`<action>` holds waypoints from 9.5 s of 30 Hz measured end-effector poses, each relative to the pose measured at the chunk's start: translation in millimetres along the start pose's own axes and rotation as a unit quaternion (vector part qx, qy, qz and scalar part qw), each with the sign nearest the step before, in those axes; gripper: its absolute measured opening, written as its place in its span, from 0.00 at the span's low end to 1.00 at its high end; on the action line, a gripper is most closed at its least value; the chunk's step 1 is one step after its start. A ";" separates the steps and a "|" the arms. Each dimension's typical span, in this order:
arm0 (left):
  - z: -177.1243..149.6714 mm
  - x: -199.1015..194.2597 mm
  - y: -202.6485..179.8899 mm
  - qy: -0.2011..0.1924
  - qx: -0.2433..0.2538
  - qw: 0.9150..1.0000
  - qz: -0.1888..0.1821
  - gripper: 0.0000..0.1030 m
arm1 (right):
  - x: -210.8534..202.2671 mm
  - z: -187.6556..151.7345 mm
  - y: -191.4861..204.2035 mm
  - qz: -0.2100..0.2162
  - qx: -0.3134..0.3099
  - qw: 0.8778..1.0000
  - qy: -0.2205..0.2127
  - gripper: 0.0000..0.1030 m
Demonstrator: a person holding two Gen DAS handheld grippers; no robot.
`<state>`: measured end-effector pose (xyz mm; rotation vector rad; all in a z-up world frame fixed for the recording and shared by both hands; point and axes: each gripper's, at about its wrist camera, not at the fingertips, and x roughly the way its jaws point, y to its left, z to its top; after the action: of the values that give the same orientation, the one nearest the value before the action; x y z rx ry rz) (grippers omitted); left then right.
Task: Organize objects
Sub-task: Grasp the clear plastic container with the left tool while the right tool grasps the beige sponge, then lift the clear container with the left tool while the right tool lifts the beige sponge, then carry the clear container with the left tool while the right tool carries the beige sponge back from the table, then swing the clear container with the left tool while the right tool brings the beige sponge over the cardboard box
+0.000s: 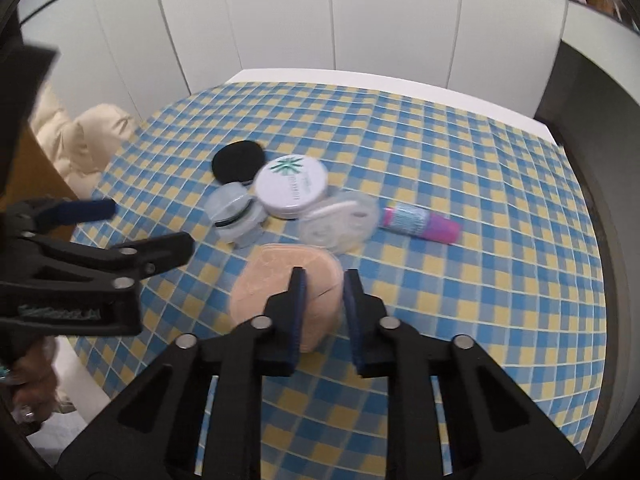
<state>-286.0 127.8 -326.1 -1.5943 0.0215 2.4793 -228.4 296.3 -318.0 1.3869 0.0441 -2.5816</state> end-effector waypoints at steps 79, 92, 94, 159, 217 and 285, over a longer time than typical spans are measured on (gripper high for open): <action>33.7 -114.4 -28.6 -0.076 0.017 0.996 0.047 0.57 | -87.5 59.5 -0.3 -0.066 0.091 0.993 -0.044 0.22; 52.2 -188.0 -28.6 -0.104 0.003 0.993 0.049 0.57 | -157.8 94.9 12.3 -0.073 0.077 0.991 -0.085 0.16; 53.1 -198.2 -26.4 -0.108 0.000 0.993 0.049 0.57 | -168.8 99.9 15.0 -0.073 0.076 0.990 -0.091 0.16; 10.6 -421.3 -71.2 -0.202 0.010 0.974 0.103 0.57 | -387.1 100.4 40.7 -0.138 0.057 0.976 -0.158 0.16; -203.3 -405.0 -45.1 -0.150 0.035 0.984 0.087 0.57 | -404.7 -125.9 83.2 -0.086 0.072 0.989 -0.096 0.16; -277.3 -414.4 170.6 -0.108 -0.209 0.945 0.228 0.57 | -291.8 -85.5 316.5 0.083 -0.172 0.981 -0.018 0.16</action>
<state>101.1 -135.7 -84.3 -1.5953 -0.2021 3.1843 60.7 47.3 -101.1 1.1648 0.3380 -2.3247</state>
